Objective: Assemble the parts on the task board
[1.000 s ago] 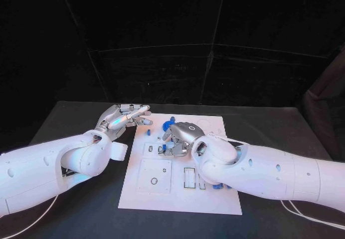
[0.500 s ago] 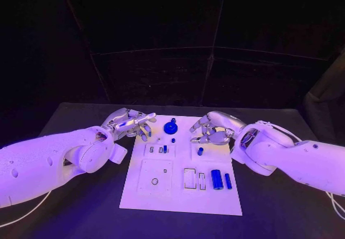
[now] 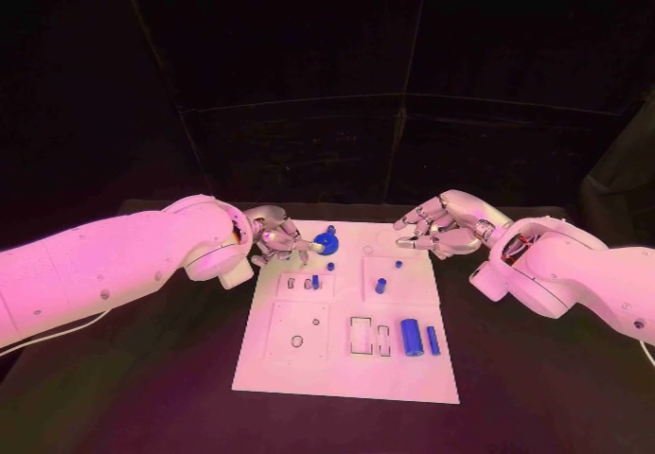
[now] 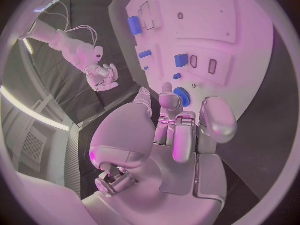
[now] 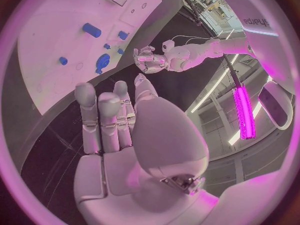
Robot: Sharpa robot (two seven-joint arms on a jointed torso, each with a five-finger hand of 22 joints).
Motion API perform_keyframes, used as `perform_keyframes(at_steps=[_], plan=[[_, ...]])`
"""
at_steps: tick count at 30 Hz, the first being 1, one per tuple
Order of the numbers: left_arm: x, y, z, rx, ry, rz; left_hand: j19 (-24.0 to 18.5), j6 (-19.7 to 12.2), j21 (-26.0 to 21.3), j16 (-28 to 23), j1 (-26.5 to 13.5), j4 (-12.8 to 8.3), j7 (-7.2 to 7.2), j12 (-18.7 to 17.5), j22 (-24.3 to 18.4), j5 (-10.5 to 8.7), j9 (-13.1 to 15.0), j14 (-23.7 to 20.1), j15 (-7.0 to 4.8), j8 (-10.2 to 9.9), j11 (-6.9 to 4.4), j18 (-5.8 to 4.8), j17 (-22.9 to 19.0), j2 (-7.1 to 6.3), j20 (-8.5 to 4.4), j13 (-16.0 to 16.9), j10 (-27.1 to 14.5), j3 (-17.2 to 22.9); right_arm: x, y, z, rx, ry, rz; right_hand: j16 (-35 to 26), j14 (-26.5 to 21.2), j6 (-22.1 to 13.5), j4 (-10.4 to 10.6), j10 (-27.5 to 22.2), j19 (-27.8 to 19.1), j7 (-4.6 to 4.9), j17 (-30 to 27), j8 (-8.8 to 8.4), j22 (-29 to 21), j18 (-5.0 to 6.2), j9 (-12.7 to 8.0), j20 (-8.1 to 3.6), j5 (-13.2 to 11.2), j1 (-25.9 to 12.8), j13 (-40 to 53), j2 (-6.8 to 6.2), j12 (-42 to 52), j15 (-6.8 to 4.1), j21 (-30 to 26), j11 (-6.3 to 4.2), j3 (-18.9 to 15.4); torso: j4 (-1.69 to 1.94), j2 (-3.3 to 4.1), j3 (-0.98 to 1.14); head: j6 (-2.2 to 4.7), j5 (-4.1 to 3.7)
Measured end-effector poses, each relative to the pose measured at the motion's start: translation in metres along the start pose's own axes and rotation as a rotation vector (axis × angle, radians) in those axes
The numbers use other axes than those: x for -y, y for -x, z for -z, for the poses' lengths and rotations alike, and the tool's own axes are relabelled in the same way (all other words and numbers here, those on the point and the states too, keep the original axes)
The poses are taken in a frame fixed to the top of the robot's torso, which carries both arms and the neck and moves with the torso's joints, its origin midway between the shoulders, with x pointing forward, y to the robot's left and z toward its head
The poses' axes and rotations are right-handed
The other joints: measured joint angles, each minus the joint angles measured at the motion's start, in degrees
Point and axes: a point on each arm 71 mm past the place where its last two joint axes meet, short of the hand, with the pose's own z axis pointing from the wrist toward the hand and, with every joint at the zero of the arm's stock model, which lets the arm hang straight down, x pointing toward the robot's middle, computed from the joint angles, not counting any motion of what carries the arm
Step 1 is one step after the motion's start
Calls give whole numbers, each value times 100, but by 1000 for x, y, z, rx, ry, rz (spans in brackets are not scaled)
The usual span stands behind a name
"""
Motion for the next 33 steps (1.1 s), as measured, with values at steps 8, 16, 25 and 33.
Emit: perform_keyframes(at_steps=[8, 16, 25, 33], plan=[[18, -10, -20, -31, 103, -176, 92, -153, 387, 0, -35, 147, -72, 520, 572, 0, 464, 0, -41, 496, -44, -22, 0, 37, -36, 563, 176, -273, 3, 4, 0, -2, -7, -18, -50, 43, 0, 25, 0, 23, 0, -5, 0, -32, 0, 0, -20, 112, 0, -44, 0, 0, 1, -40, 0, -88, -12, -33, 21, -26, 35], [29, -18, -32, -66, 161, -259, 139, -216, 483, 0, -91, 184, -92, 610, 772, 0, 646, 21, -62, 640, -45, -89, -1, 33, -43, 694, 218, -389, 3, 5, 0, -4, -9, -23, -94, 43, 0, 47, 0, 24, 0, -11, 0, -61, -1, 1, -19, 141, 0, -58, 0, 0, 1, -66, 0, -110, -16, -30, 21, -63, 37], [30, -21, -39, -102, 213, -318, 139, -236, 504, 0, -91, 200, -113, 610, 795, 0, 683, 21, -62, 664, -45, -89, -1, 33, -43, 694, 218, -404, 3, 6, -1, -4, -10, -24, -95, 43, 0, 53, 1, 24, 0, -16, 0, -80, -1, 1, -19, 178, -1, -63, 0, 0, 2, -90, 0, -147, -9, -24, 10, -111, 47], [31, -22, -41, -126, 238, -356, 139, -256, 527, 0, -91, 200, -92, 631, 835, 0, 711, 21, -62, 688, -45, -89, -2, 33, -43, 702, 218, -404, 4, 6, -2, -3, -13, -22, -129, 64, 0, 68, 1, 24, 0, -23, 0, -98, -1, 1, -18, 206, -1, -73, 0, 0, -20, -112, 0, -162, -9, -24, 5, -147, 54]])
